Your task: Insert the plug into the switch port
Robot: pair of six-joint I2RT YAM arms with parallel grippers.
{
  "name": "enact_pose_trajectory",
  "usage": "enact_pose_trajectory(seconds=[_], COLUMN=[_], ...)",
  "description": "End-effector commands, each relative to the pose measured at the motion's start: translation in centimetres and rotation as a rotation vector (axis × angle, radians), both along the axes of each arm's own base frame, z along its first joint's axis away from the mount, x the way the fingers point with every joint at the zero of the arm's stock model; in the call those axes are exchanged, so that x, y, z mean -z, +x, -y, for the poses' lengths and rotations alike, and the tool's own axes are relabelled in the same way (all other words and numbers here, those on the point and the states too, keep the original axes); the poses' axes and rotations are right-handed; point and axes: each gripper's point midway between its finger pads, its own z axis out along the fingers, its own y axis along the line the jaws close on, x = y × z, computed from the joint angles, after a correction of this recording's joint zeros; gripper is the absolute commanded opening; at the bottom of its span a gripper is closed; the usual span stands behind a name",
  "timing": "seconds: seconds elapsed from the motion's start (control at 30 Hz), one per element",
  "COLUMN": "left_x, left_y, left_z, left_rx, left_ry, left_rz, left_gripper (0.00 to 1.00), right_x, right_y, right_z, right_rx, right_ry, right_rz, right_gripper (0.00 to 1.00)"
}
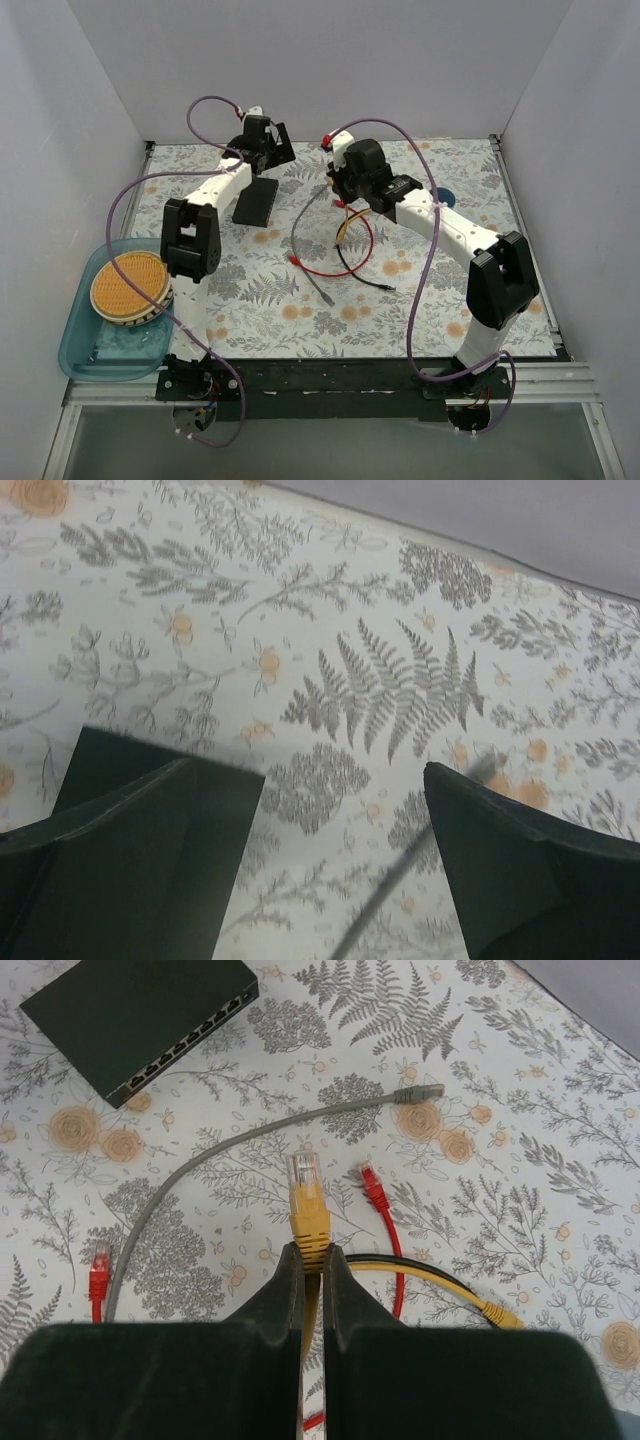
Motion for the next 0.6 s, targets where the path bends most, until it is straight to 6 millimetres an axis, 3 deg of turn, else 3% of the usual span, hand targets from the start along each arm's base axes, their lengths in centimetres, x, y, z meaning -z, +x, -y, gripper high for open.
enact_pose_trajectory(seconds=[0.0,0.13,0.27,0.57], left_x=[1.1,2.6,3.9,8.5], left_y=[3.7,6.2,6.5,2.7], left_z=[-1.2,-2.2,-3.2,-4.3], left_rx=[-0.023,-0.055,-0.076,-0.038], left_ry=[0.128,0.202,0.231,0.268], left_rz=[0.008,0.036,0.027,-0.113], left_gripper=[0.98,0.98,0.98,0.98], right_x=[-2.3,-1.6,-1.1,-0.7], right_y=[-1.5,-2.5,-3.5,-5.0], right_z=[-0.5,0.2,0.6,0.5], right_rx=[-0.039,-0.039,-0.044,-0.08], right_ry=[0.071,0.07,0.074,0.1], right_rz=[0.025,0.002,-0.018,-0.054], right_gripper=[0.01,0.01,0.01,0.01])
